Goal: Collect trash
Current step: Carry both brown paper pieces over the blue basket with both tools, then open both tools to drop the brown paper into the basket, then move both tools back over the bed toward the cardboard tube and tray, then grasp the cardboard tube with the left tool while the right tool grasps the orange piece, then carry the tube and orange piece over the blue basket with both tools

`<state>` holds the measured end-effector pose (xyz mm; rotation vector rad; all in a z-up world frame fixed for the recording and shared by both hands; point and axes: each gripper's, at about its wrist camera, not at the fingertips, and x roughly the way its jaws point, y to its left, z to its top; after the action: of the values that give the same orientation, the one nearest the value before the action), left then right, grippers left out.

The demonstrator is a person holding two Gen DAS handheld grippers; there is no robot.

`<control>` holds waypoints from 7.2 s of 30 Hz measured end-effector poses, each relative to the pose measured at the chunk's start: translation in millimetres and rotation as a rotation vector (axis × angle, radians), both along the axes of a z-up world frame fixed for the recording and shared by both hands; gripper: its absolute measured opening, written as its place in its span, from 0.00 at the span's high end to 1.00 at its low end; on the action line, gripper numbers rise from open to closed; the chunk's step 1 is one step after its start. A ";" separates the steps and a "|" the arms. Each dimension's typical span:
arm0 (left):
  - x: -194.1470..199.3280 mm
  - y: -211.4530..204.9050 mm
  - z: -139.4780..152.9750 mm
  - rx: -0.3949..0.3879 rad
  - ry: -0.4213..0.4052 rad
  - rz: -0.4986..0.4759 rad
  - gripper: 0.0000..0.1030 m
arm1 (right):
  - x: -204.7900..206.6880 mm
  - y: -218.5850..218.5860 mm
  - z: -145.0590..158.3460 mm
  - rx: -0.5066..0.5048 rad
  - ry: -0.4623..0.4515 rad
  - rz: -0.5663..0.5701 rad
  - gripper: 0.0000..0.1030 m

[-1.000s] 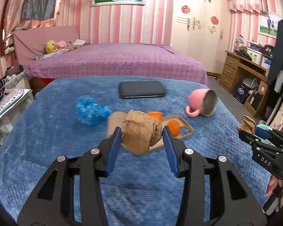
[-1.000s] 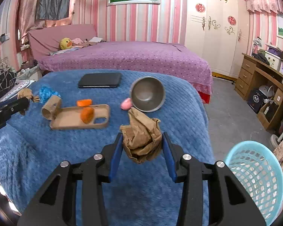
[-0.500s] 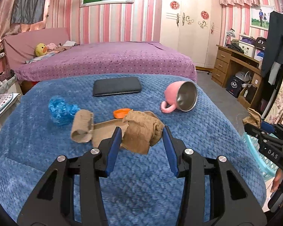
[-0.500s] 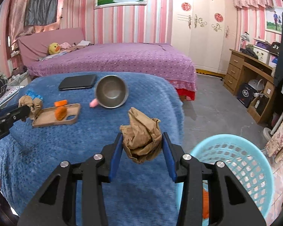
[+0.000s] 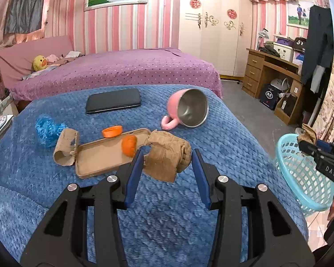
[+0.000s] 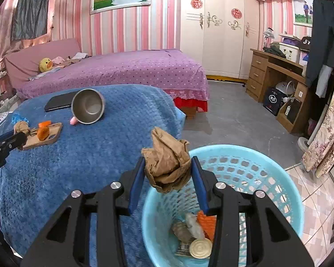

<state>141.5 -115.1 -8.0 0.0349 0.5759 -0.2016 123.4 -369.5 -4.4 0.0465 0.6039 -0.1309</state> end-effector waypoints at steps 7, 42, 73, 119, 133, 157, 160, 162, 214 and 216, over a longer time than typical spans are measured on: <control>-2.1 -22.4 5.1 -0.005 -0.016 -0.032 0.58 | -6.3 -25.6 0.4 0.002 -0.008 -0.038 0.60; -33.6 -219.8 -33.9 -0.008 -0.029 -0.315 0.57 | -56.8 -153.2 -25.6 -0.011 -0.019 -0.132 0.60; -10.2 -164.2 -15.7 -0.011 -0.026 -0.173 0.06 | -50.0 -150.1 -28.9 -0.015 -0.009 -0.170 0.25; 15.5 99.3 8.4 0.037 -0.062 0.136 0.05 | 36.6 56.4 -4.5 -0.037 -0.019 0.027 0.14; 46.3 175.7 7.5 -0.019 0.005 0.266 0.05 | 63.4 119.0 6.8 -0.058 -0.032 0.118 0.14; 95.3 163.8 -31.3 0.028 0.124 0.213 0.07 | 113.3 139.2 -23.1 -0.026 0.085 0.164 0.14; 102.9 159.8 -38.0 0.003 0.153 0.195 0.19 | 112.8 135.5 -23.5 -0.018 0.087 0.162 0.14; 108.5 160.4 -42.5 -0.016 0.182 0.182 0.36 | 113.2 136.0 -24.0 -0.025 0.088 0.163 0.14; 49.8 197.2 -10.0 -0.037 0.109 0.272 0.60 | 97.2 214.2 -6.7 -0.036 0.057 0.384 0.78; 45.9 188.1 -3.4 -0.046 0.093 0.258 0.60 | 91.4 204.1 -5.3 -0.038 0.055 0.371 0.78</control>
<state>187.4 72.9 -11.4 -0.0936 0.6623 0.0348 214.8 -165.3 -9.8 -0.1066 0.6550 0.2163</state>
